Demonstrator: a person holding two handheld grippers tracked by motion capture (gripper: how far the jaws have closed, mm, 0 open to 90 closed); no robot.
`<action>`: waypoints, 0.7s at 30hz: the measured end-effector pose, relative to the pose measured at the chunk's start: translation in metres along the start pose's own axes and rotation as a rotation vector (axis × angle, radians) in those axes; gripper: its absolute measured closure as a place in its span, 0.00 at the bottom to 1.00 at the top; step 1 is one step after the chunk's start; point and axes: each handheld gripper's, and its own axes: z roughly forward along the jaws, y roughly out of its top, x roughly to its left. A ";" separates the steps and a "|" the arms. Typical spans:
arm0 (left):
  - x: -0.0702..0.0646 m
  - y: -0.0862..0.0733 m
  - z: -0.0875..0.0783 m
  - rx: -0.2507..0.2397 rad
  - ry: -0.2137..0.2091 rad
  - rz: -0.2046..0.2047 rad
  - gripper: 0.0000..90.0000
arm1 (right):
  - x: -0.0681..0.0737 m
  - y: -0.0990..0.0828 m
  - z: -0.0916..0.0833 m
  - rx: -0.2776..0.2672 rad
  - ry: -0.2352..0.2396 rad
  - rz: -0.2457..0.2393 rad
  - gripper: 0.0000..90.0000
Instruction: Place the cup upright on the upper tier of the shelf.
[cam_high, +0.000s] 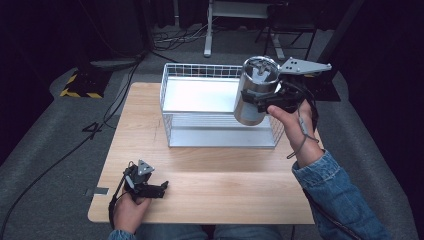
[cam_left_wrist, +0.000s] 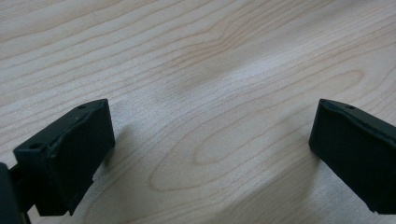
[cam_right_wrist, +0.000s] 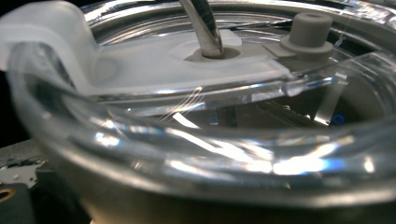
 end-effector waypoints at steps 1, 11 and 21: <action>0.000 0.000 0.000 0.000 0.000 -0.003 0.01 | -0.001 0.001 0.001 -0.006 -0.002 -0.002 0.04; 0.000 0.000 0.000 0.001 0.000 -0.002 0.01 | -0.021 0.014 0.024 -0.024 -0.048 0.008 0.04; 0.000 0.000 0.000 0.002 0.000 -0.003 0.01 | -0.036 0.014 0.050 -0.028 -0.072 0.014 0.04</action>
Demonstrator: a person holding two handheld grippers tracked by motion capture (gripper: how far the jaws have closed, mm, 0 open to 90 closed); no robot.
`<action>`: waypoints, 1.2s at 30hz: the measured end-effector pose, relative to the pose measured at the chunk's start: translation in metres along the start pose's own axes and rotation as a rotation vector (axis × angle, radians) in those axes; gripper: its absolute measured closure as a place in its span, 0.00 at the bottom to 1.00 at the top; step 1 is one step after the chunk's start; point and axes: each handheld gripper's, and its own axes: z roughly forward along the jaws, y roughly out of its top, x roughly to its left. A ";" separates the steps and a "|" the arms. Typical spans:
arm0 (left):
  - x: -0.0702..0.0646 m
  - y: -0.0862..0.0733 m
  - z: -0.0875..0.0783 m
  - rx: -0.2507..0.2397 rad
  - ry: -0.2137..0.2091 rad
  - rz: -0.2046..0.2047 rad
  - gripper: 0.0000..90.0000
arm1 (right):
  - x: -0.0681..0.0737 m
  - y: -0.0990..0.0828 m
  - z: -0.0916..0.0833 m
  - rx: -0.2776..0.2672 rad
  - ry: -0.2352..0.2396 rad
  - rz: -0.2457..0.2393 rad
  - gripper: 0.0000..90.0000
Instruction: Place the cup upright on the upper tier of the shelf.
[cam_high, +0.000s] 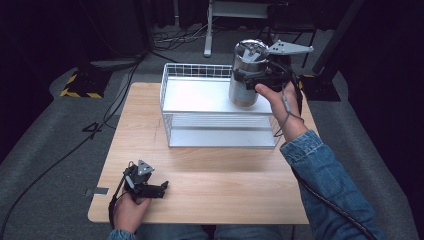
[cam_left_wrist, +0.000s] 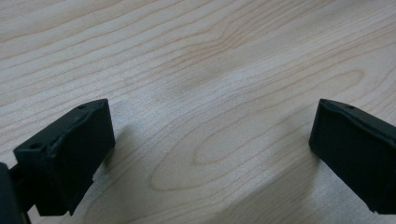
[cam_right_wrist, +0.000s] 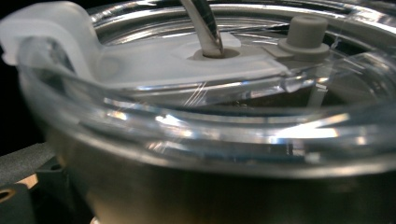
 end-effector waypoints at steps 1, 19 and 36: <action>0.000 0.000 0.000 0.000 0.000 0.000 0.01 | -0.002 -0.001 0.004 0.003 -0.001 0.003 0.04; 0.000 0.000 0.000 0.000 0.000 0.001 0.01 | -0.010 -0.015 0.040 0.031 0.006 0.048 0.04; 0.000 0.000 0.000 -0.001 0.000 0.000 0.01 | -0.013 -0.018 0.042 0.012 0.014 0.042 0.03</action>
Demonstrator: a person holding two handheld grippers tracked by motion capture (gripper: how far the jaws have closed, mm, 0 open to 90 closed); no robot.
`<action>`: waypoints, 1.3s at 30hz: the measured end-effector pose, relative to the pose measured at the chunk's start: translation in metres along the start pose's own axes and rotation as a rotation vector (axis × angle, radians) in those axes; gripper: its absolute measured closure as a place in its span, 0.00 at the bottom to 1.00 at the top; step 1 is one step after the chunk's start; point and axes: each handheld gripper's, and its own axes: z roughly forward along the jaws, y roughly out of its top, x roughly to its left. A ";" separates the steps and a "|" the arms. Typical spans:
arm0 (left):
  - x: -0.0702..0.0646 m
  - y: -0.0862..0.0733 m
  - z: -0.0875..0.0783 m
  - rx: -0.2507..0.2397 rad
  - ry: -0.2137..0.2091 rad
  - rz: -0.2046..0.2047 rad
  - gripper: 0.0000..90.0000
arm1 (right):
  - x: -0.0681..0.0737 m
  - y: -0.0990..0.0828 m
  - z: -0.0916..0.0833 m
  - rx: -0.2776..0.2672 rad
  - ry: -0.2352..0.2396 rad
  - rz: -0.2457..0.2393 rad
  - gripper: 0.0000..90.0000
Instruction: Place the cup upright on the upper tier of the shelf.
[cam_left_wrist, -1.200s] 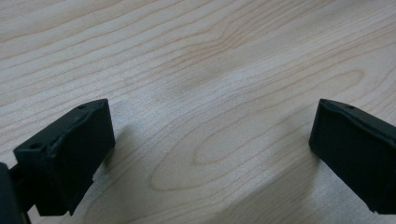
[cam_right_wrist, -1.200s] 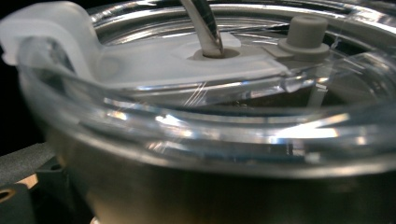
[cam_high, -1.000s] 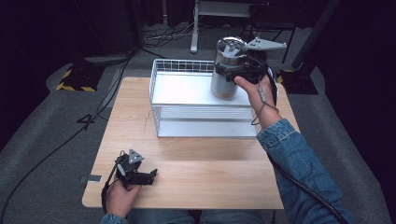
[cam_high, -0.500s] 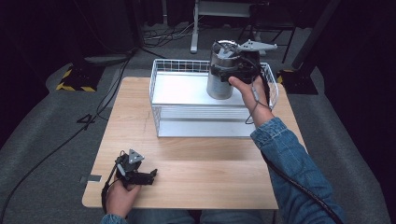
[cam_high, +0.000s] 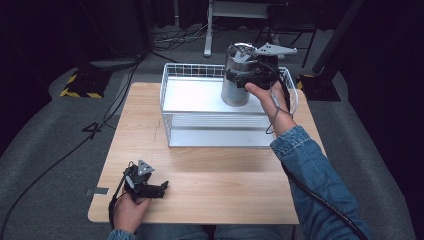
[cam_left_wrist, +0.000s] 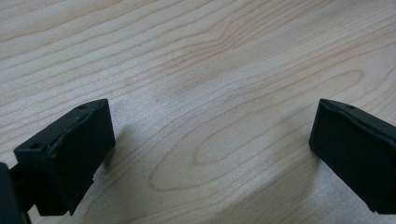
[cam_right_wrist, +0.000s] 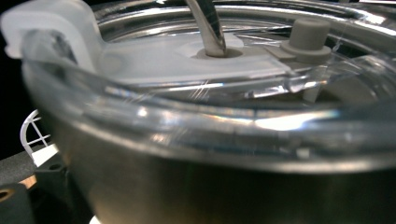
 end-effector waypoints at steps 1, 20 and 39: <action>0.000 0.000 0.000 0.000 0.000 0.000 0.01 | 0.000 0.001 0.000 0.004 0.000 0.002 0.03; 0.000 0.000 0.000 -0.001 0.002 -0.003 0.01 | -0.003 0.002 -0.004 0.009 0.012 -0.057 0.00; 0.000 0.000 0.000 0.001 0.001 -0.001 0.00 | 0.006 0.005 -0.052 -0.016 0.027 -0.069 0.00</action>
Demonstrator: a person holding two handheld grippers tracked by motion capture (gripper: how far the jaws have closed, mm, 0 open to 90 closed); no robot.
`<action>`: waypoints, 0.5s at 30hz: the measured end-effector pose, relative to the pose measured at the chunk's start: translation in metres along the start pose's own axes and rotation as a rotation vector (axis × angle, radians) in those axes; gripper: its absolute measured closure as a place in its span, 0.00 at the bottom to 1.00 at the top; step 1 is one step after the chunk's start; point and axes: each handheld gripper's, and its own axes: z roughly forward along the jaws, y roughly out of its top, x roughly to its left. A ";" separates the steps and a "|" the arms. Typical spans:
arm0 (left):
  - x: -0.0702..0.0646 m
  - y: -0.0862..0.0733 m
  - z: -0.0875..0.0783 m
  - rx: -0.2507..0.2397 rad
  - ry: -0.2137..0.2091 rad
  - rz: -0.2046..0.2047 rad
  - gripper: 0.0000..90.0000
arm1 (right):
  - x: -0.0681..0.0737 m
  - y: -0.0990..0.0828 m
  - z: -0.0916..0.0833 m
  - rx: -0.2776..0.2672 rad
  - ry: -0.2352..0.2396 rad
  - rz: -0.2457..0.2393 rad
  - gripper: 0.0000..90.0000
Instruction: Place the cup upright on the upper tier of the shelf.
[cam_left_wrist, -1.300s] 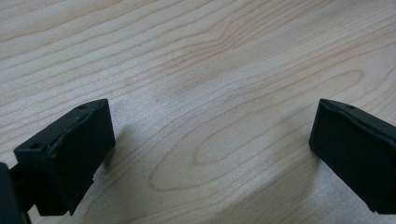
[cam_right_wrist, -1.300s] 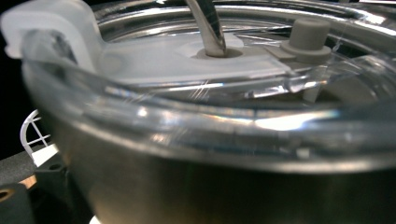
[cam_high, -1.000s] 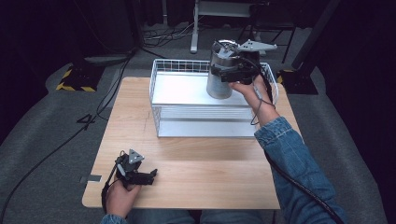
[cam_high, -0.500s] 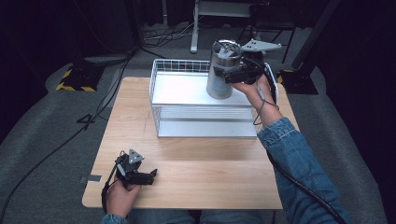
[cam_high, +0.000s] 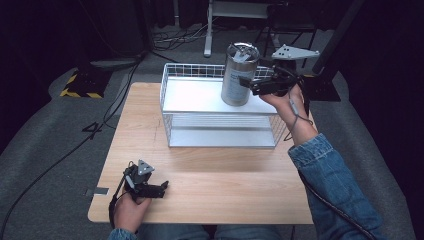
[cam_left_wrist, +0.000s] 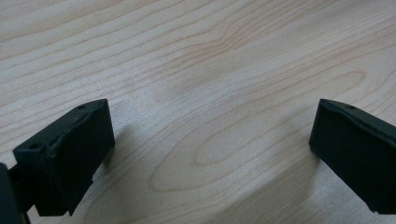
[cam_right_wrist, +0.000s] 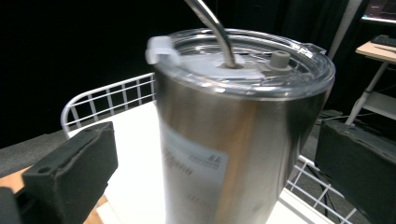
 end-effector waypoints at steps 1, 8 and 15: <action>0.000 0.000 0.000 0.000 0.000 0.001 0.00 | 0.001 0.000 -0.003 -0.001 0.005 -0.001 0.00; 0.000 0.000 0.000 0.000 0.000 0.001 0.00 | 0.010 -0.006 -0.025 -0.014 0.016 -0.008 0.00; 0.000 0.000 0.000 0.000 0.000 0.002 0.00 | 0.013 -0.015 -0.047 -0.026 0.023 -0.003 0.00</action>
